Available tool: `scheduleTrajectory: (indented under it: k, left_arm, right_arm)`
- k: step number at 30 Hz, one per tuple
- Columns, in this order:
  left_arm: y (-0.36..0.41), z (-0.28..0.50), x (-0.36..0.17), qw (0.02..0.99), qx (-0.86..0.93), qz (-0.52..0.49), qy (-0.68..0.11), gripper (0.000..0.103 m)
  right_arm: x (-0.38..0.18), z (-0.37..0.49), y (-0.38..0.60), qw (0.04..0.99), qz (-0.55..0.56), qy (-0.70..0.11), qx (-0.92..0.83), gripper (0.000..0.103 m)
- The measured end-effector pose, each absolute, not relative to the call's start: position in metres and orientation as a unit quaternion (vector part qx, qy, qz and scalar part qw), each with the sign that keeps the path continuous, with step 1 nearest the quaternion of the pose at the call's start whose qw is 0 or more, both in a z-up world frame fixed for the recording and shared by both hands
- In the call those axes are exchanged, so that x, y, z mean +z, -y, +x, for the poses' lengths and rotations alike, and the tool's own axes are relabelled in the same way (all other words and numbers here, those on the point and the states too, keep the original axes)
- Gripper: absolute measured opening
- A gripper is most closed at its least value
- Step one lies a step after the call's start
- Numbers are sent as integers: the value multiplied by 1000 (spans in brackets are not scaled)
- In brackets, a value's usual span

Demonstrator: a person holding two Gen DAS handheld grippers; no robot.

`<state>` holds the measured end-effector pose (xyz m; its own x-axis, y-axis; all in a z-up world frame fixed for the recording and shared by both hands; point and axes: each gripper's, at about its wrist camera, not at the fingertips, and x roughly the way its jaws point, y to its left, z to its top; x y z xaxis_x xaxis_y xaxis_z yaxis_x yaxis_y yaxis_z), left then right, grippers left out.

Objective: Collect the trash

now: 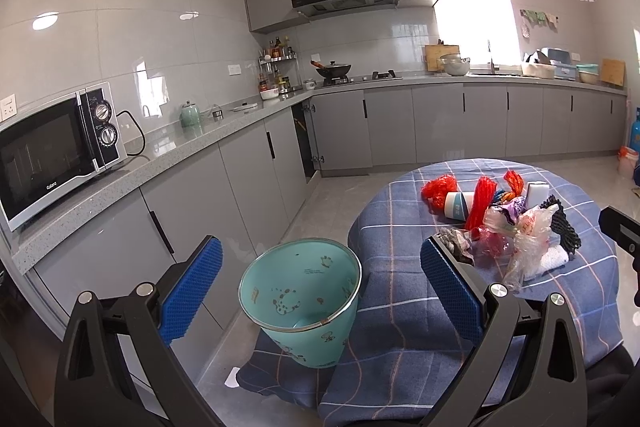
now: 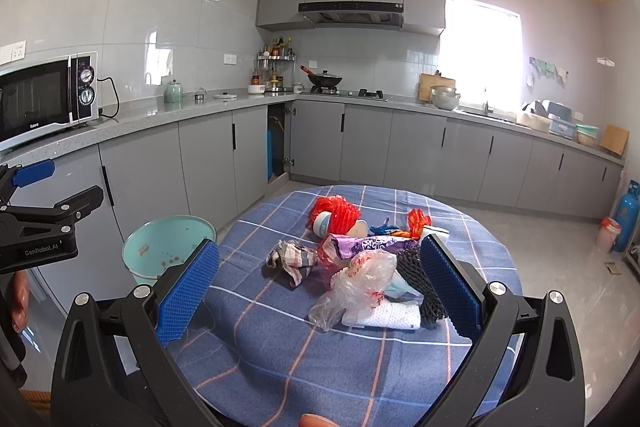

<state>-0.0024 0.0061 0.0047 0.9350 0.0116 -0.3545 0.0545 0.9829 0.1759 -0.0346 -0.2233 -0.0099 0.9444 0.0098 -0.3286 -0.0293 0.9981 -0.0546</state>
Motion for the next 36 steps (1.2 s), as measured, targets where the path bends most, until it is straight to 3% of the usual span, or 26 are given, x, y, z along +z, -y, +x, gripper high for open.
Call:
scheduleTrajectory:
  k: [36]
  left_arm:
    - [-9, -3, 9, 980, -10, 90, -178, 98]
  right_arm:
    - [-10, -34, 223, 985, -31, -167, 10, 99]
